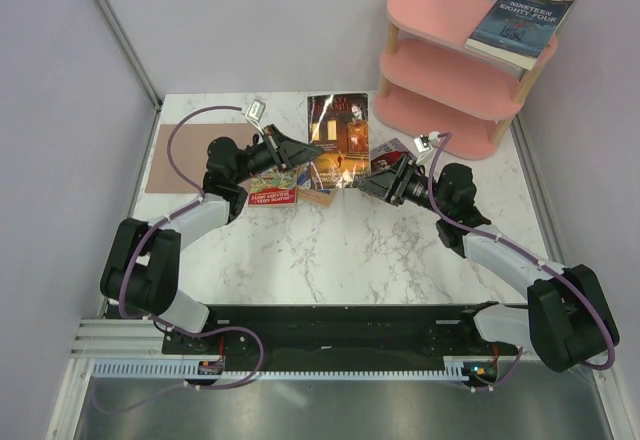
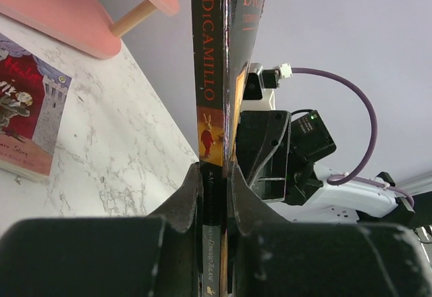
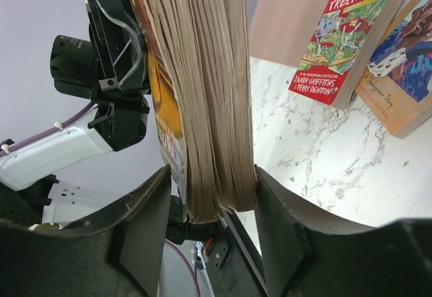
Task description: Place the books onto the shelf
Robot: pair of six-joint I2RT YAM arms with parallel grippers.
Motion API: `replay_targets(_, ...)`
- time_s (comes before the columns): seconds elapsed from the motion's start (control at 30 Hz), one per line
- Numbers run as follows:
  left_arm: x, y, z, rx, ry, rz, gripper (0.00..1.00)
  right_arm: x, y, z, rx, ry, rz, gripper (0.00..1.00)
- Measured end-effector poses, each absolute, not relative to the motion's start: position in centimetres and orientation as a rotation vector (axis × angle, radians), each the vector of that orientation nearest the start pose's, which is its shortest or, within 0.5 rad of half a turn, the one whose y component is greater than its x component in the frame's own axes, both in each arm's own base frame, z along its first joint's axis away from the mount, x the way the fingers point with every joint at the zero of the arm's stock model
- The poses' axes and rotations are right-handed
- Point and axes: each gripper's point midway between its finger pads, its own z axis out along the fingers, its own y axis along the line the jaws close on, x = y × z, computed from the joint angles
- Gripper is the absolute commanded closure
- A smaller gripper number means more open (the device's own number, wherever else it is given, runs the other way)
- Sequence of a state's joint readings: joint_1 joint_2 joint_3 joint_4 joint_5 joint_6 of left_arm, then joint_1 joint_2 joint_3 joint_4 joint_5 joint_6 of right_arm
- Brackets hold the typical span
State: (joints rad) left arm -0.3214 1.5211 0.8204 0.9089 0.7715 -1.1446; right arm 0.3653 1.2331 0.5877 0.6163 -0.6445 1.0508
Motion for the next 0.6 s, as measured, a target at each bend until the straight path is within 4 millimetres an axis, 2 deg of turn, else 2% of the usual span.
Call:
replay_targets(0.13,33.5,-27.1,28.3,0.095,1.674,-1.701,0.98,28.7,25.2,23.7,0.062,1.843,1.544,0.36)
replay_targets(0.2,33.4,-27.2,28.4,0.098,1.675,-1.709,0.98,28.8,25.1,23.7,0.066,1.841,1.54,0.4)
replay_targets(0.23,33.4,-27.2,28.4,0.099,1.675,-1.712,0.98,28.9,25.1,23.7,0.068,1.839,1.538,0.44)
replay_targets(0.27,33.4,-27.2,28.4,0.1,1.676,-1.714,0.98,28.9,25.1,23.7,0.069,1.836,1.539,0.54)
replay_targets(0.33,33.4,-27.2,28.4,0.096,1.678,-1.716,0.98,28.9,25.1,24.0,0.065,1.82,1.541,0.64)
replay_targets(0.37,33.4,-27.2,28.4,0.096,1.677,-1.716,0.98,28.9,25.1,24.1,0.064,1.815,1.544,0.75)
replay_targets(0.43,33.4,-27.2,28.4,0.096,1.677,-1.716,0.98,28.8,25.1,24.5,0.055,1.801,1.553,0.85)
replay_targets(0.47,33.4,-27.2,28.3,0.094,1.679,-1.716,0.98,28.7,25.1,24.6,0.049,1.795,1.557,0.94)
replay_targets(0.53,33.5,-27.3,28.2,0.095,1.676,-1.718,0.95,28.6,25.2,24.8,0.038,1.789,1.564,1.0)
replay_targets(0.6,33.6,-27.3,28.1,0.096,1.676,-1.72,0.88,28.6,25.1,24.6,0.035,1.797,1.559,1.0)
